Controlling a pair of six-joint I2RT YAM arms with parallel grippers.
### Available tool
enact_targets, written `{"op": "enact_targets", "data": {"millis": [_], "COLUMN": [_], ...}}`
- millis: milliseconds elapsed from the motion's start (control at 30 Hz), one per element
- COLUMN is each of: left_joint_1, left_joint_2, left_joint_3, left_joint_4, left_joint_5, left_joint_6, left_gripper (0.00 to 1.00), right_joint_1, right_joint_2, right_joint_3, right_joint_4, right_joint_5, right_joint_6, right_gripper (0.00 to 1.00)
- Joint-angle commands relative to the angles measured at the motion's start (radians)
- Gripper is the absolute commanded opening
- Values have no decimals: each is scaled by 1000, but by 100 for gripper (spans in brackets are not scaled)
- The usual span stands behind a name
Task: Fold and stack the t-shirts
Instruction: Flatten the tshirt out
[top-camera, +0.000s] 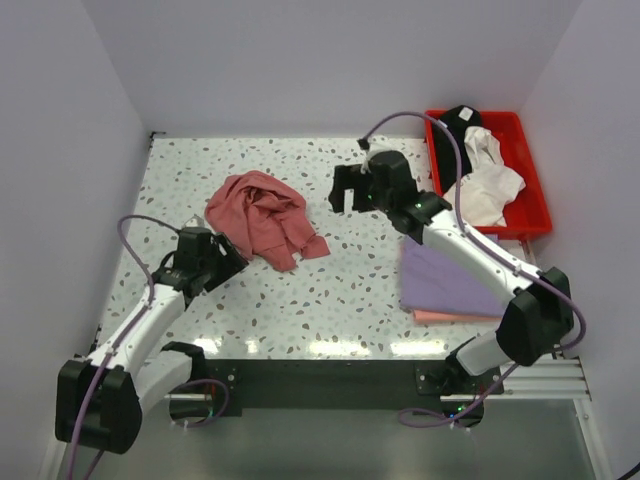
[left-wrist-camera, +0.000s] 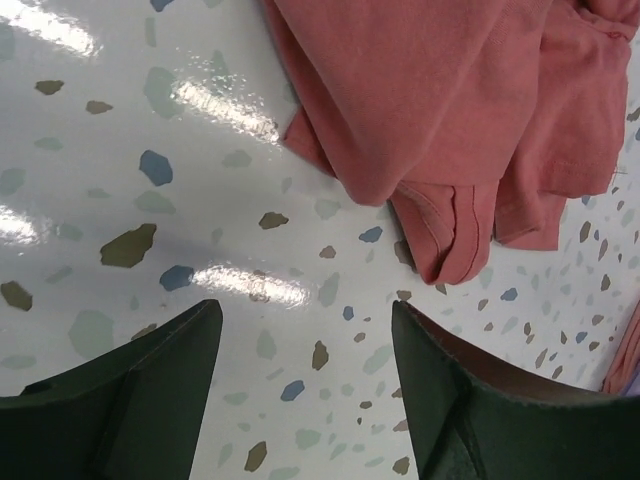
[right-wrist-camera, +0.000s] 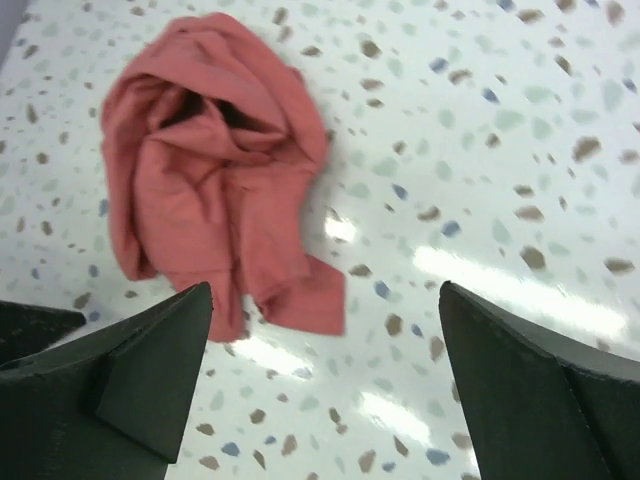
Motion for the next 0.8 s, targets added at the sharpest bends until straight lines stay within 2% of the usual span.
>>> {"op": "enact_targets", "data": {"millis": [0, 133, 267, 433, 633, 767], "left_joint_1": [5, 5, 3, 3, 3, 3], "left_joint_2": [79, 166, 270, 370, 453, 475], "left_joint_3": [-8, -2, 37, 67, 121, 138], "left_joint_4": [202, 321, 341, 387, 398, 391], "left_joint_5": [77, 104, 88, 52, 16, -18], "left_joint_6": [38, 50, 59, 71, 73, 71], "left_gripper": [73, 70, 64, 56, 39, 20], "right_joint_1": [-18, -19, -18, -18, -18, -19], "right_joint_2": [-77, -151, -180, -222, -208, -182], "right_joint_3": [-224, -334, -373, -442, -471, -490], "right_joint_4": [50, 31, -19, 29, 34, 60], "right_joint_5": [-26, -31, -22, -64, -100, -132], "right_joint_6": [65, 48, 35, 41, 36, 25], "right_gripper": [99, 99, 99, 99, 99, 99]}}
